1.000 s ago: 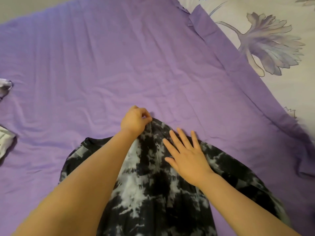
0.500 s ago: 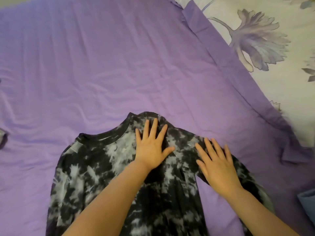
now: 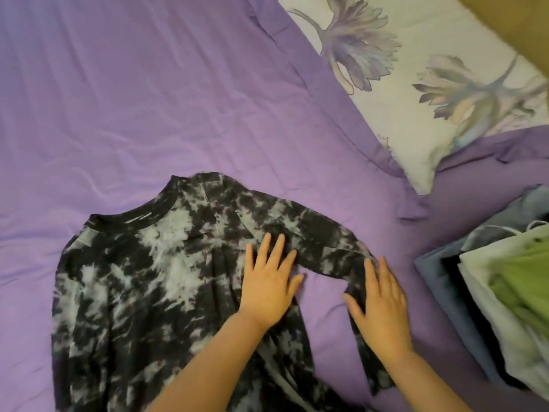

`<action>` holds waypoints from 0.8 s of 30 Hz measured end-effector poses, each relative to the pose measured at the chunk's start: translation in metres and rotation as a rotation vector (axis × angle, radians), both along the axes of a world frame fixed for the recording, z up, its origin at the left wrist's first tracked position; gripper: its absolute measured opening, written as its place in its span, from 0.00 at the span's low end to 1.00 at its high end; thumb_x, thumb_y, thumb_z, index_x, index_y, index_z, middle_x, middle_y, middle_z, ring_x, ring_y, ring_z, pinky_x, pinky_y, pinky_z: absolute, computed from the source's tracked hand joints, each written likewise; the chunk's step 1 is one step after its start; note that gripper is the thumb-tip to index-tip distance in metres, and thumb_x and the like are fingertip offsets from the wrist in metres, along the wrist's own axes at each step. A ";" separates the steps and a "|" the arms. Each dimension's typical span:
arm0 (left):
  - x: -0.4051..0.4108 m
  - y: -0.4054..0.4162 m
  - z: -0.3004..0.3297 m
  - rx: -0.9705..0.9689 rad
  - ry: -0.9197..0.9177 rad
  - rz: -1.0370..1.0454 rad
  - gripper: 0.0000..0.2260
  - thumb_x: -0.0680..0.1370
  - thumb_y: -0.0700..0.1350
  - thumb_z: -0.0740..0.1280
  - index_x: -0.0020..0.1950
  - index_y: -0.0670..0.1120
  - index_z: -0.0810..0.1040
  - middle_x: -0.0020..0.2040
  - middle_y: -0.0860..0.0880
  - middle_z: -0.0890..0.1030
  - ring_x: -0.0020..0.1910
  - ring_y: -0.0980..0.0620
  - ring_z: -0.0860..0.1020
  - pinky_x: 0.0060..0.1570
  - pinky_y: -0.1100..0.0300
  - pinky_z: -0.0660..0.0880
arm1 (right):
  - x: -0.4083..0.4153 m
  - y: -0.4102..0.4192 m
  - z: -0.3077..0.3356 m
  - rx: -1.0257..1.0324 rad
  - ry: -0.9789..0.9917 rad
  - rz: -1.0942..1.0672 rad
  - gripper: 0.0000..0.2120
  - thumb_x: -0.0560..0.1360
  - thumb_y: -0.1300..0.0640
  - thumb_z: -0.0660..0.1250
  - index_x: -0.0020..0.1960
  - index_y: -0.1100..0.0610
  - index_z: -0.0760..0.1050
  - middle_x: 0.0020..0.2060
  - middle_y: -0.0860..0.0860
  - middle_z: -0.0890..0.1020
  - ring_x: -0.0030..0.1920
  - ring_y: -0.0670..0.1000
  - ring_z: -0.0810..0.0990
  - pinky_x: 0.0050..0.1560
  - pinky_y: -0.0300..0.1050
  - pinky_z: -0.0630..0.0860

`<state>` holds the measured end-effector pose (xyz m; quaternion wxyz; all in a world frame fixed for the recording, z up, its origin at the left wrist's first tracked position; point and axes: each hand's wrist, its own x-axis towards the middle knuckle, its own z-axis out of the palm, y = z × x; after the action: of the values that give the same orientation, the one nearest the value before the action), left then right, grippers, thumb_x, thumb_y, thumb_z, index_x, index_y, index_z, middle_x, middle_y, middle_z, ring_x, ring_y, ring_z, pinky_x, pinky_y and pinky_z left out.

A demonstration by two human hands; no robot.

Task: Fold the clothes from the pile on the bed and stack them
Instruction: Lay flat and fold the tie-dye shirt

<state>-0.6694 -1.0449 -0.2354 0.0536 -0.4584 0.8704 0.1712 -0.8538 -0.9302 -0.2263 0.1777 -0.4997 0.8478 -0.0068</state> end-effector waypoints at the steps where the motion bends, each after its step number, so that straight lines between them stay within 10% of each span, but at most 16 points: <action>1: -0.008 0.007 0.002 0.007 0.017 -0.007 0.21 0.81 0.56 0.57 0.70 0.49 0.73 0.74 0.45 0.67 0.75 0.41 0.60 0.72 0.38 0.52 | 0.002 0.007 -0.001 -0.009 -0.037 -0.102 0.36 0.76 0.44 0.65 0.76 0.60 0.57 0.74 0.60 0.61 0.71 0.62 0.66 0.67 0.58 0.67; 5: -0.033 0.026 0.008 0.000 0.054 0.015 0.11 0.76 0.44 0.68 0.57 0.46 0.82 0.66 0.43 0.76 0.70 0.40 0.69 0.70 0.41 0.62 | 0.003 0.020 0.003 0.044 -0.080 -0.279 0.39 0.76 0.46 0.66 0.78 0.59 0.51 0.71 0.56 0.69 0.68 0.57 0.70 0.64 0.53 0.66; 11: -0.052 0.032 0.002 0.241 -0.061 -0.212 0.23 0.80 0.36 0.57 0.74 0.49 0.65 0.79 0.50 0.52 0.78 0.46 0.47 0.74 0.52 0.53 | -0.022 0.035 0.005 -0.010 -0.130 -0.206 0.14 0.76 0.54 0.67 0.60 0.57 0.76 0.51 0.55 0.81 0.54 0.58 0.76 0.54 0.51 0.70; 14: -0.056 0.031 0.002 0.307 -0.060 -0.287 0.25 0.80 0.32 0.55 0.76 0.45 0.61 0.79 0.47 0.50 0.78 0.47 0.45 0.74 0.58 0.47 | -0.035 0.040 0.013 -0.115 -0.266 -0.269 0.05 0.77 0.59 0.65 0.51 0.59 0.73 0.46 0.57 0.78 0.47 0.59 0.78 0.44 0.53 0.75; 20: -0.053 0.030 0.013 0.328 0.035 -0.067 0.24 0.80 0.37 0.55 0.77 0.44 0.59 0.75 0.44 0.62 0.76 0.47 0.56 0.72 0.57 0.57 | -0.065 0.047 0.022 -0.078 -0.018 -0.187 0.22 0.76 0.49 0.66 0.65 0.60 0.69 0.54 0.58 0.80 0.43 0.61 0.82 0.32 0.50 0.76; 24: -0.058 0.036 0.017 0.282 -0.024 -0.056 0.19 0.81 0.39 0.55 0.73 0.43 0.66 0.69 0.44 0.68 0.71 0.46 0.63 0.70 0.57 0.61 | -0.058 0.051 0.020 -0.131 0.185 0.180 0.29 0.61 0.61 0.79 0.61 0.62 0.78 0.57 0.61 0.80 0.51 0.62 0.82 0.45 0.55 0.79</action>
<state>-0.7271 -1.0089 -0.2188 0.1326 -0.4237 0.8495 0.2850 -0.9119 -0.8787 -0.2066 0.0654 -0.5826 0.8102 -0.0001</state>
